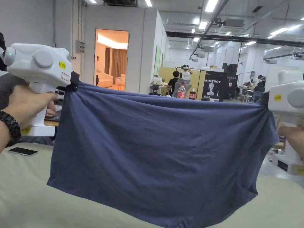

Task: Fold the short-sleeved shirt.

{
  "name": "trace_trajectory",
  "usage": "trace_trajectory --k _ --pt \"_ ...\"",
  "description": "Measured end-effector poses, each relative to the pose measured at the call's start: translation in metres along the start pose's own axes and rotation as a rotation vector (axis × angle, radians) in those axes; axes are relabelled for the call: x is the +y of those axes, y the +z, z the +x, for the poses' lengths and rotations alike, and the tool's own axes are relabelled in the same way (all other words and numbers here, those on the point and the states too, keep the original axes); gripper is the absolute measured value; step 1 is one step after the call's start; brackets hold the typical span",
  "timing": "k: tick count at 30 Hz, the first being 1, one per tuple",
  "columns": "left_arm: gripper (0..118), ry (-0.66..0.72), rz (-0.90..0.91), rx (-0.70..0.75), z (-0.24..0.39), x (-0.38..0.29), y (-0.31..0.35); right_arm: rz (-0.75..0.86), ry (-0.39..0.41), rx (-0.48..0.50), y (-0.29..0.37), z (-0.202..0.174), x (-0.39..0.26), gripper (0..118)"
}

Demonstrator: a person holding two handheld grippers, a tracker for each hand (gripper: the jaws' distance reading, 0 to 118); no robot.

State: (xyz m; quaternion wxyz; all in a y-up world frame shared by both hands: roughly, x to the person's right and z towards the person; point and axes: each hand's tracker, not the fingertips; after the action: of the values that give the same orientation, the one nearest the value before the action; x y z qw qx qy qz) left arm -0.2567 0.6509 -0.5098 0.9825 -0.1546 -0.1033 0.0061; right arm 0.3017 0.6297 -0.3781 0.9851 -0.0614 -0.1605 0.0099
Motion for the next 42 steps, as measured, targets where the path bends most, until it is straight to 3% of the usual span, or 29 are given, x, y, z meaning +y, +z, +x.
trace_trajectory --k 8,14,25,34,37,42 --pt "0 -0.008 0.067 0.027 0.008 0.048 -0.026 0.069 -0.019 -0.037 -0.046 -0.010 0.058 0" --pt "0 -0.011 0.086 0.009 0.010 0.028 -0.041 0.137 -0.008 -0.051 -0.043 -0.008 0.045 0" --pt "0 -0.027 -0.067 -0.033 0.010 -0.126 -0.046 -0.023 0.057 -0.066 -0.006 -0.004 -0.081 0" --pt "0 0.004 -0.111 -0.064 0.015 -0.244 0.031 -0.128 0.104 -0.080 0.082 0.010 -0.192 0" --pt "0 0.056 -0.116 -0.078 0.013 -0.286 0.063 -0.162 0.070 -0.076 0.115 0.017 -0.225 0" --pt "0 0.022 -0.187 -0.080 0.013 -0.353 0.096 -0.251 0.073 -0.054 0.158 0.016 -0.281 0"
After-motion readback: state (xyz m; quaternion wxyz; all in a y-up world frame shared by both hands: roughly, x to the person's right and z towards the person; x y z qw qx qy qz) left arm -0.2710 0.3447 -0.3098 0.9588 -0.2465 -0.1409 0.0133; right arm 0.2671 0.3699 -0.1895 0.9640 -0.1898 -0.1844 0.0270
